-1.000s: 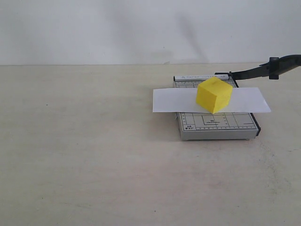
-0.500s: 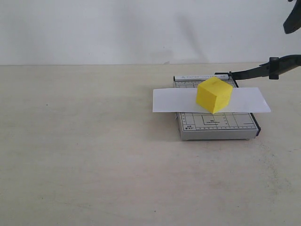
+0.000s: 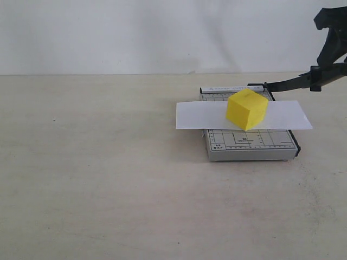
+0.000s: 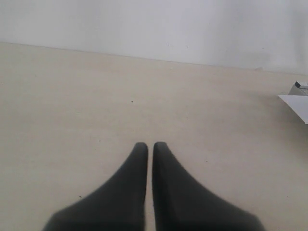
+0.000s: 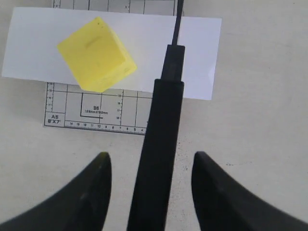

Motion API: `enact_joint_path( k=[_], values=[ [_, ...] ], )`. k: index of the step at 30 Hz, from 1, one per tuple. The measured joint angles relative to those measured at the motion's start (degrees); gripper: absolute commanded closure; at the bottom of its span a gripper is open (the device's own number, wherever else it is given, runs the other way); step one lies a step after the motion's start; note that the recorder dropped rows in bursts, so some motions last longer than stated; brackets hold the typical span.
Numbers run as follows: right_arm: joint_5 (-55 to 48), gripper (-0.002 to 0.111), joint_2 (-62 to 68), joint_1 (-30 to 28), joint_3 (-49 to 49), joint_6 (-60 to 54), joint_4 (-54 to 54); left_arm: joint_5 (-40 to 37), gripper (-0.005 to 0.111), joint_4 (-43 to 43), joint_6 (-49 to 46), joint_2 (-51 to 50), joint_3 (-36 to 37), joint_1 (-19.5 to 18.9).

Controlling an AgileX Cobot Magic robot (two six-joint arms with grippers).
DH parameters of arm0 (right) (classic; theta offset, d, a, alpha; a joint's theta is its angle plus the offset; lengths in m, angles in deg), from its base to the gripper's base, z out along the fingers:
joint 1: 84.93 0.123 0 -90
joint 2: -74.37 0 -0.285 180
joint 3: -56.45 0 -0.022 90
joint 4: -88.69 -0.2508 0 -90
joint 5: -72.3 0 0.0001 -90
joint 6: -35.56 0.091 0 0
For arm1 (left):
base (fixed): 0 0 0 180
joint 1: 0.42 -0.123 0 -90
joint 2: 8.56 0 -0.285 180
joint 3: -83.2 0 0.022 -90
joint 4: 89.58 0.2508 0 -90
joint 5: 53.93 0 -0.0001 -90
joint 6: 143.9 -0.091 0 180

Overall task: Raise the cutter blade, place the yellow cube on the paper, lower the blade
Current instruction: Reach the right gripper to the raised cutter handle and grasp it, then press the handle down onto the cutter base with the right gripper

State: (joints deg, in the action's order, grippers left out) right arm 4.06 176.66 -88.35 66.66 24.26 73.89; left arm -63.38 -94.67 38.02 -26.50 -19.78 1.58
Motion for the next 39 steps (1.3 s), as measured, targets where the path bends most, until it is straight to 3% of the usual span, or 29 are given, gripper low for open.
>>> enact_joint_path(
  k=[2,8,17,22,31,39],
  values=[
    [-0.8,0.066,0.5,0.0,0.0,0.4,0.1,0.0,0.102,0.0,0.0,0.0,0.0,0.0],
    [-1.6,0.108,1.4,0.0,0.0,1.6,0.7,0.0,0.102,0.0,0.0,0.0,0.0,0.0],
    [-1.2,0.108,1.4,0.0,-0.9,1.7,0.6,0.0,0.102,0.0,0.0,0.0,0.0,0.0],
    [1.4,0.108,0.5,0.4,-9.1,1.0,-0.5,0.0,0.102,0.0,0.0,0.0,0.0,0.0],
    [21.7,0.108,1.2,5.2,-30.4,-0.2,2.3,0.0,0.102,0.0,0.0,0.0,0.0,0.0],
    [32.1,0.108,2.8,6.7,-37.0,-0.2,2.6,0.0,0.102,0.0,0.0,0.0,0.0,0.0]
  ],
)
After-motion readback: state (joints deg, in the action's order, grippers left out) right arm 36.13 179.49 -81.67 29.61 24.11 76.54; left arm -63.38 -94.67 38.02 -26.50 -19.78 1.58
